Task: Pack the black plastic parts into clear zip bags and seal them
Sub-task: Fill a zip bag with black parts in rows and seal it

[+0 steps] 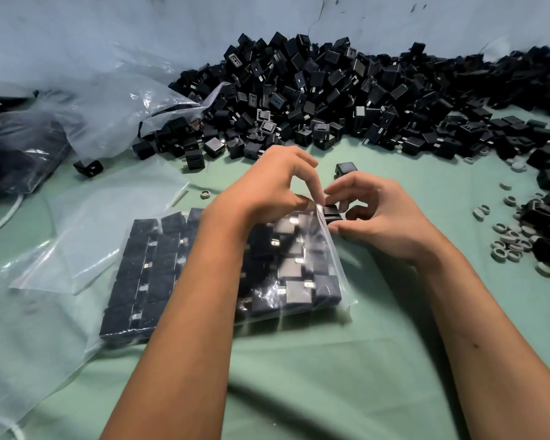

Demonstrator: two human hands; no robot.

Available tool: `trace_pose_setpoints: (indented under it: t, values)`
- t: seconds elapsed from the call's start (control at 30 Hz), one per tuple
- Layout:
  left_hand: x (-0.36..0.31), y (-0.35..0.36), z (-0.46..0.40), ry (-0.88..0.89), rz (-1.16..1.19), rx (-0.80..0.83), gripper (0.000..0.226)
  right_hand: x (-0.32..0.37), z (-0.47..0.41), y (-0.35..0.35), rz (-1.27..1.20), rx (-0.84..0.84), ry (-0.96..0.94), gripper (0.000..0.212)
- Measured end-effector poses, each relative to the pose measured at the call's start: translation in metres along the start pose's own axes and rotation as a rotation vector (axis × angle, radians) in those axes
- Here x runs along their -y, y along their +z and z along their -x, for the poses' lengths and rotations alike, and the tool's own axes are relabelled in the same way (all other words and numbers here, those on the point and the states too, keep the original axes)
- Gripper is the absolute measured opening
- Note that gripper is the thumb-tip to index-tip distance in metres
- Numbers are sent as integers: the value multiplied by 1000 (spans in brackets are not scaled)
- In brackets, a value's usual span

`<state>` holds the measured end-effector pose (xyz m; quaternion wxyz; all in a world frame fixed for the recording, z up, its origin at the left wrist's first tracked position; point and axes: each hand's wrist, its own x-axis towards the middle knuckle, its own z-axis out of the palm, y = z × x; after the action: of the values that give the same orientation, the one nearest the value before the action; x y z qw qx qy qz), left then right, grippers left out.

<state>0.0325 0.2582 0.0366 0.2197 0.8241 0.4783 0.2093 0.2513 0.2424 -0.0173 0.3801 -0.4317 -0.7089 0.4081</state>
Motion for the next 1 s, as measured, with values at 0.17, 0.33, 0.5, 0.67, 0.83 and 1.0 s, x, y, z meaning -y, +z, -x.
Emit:
trace_pose_setpoints:
  t: [0.17,0.33,0.5,0.67,0.83,1.0]
  values:
    - [-3,-2,3,-6,18,-24,26,5,1,13,-231,84,-30,50]
    - [-5,-3,4,-18,20,-24,24,5,2,8,-279,-129,12,30]
    - [-5,-5,4,3,0,-38,24,6,1,21,-385,16,48,26]
    - [-3,-4,5,-9,27,-42,22,-3,-5,14,-147,-417,14,15]
    - [-3,-2,4,-19,35,-25,24,-29,-16,11,782,-248,110,41]
    - [-3,-1,6,-24,41,-27,25,-35,-24,13,923,-44,202,56]
